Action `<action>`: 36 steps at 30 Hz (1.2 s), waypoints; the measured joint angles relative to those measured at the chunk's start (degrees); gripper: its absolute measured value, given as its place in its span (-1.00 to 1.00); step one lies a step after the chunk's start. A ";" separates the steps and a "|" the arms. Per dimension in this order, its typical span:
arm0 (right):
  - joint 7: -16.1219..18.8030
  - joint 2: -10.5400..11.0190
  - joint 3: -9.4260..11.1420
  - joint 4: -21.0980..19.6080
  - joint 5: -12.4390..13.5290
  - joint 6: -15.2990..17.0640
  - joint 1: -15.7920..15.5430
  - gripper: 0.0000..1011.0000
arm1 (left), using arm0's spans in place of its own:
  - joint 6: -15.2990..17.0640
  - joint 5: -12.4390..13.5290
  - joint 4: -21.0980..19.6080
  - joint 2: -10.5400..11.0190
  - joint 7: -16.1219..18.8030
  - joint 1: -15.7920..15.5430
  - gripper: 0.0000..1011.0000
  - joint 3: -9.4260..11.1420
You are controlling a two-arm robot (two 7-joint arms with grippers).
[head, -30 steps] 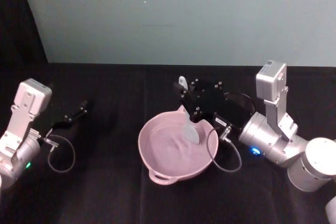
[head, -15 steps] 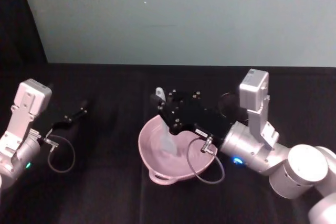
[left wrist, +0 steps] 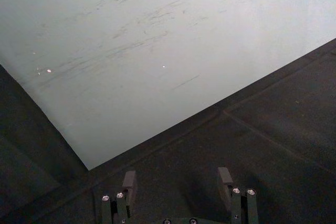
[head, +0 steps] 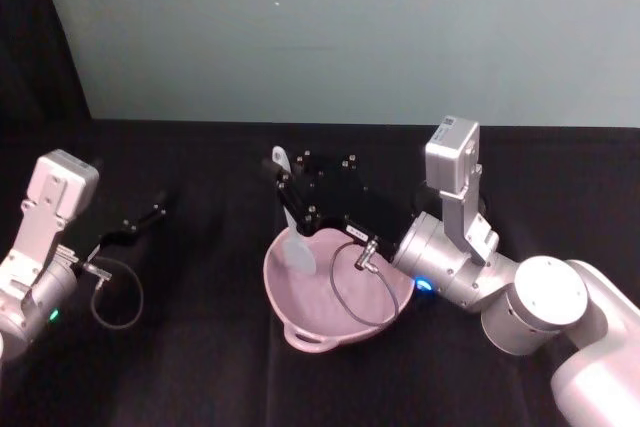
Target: Use the one hand to pick up the spoon and stir the clear water in the bowl.
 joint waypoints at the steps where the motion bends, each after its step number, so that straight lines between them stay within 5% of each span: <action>1: -0.20 -0.11 0.03 0.28 -0.27 -0.18 0.19 -0.76 | 0.00 0.00 0.00 0.00 0.00 0.00 0.99 0.00; 12: -3.43 0.05 2.05 2.36 -3.10 -0.97 0.99 -0.76 | 0.00 0.00 0.00 0.00 0.00 0.00 0.99 0.00; 18: -4.42 1.57 3.55 0.25 -4.00 -0.48 -0.43 -0.76 | 0.00 0.00 0.00 0.00 0.00 0.00 0.99 0.00; 29: -3.84 4.16 4.82 -4.36 -3.58 0.83 -3.92 -0.76 | 0.00 0.00 0.00 0.00 0.00 0.00 0.99 0.00; 36: -1.83 3.99 4.02 -5.72 -1.84 0.54 -5.30 -0.76 | 0.00 0.00 0.00 0.00 0.00 0.00 0.99 0.00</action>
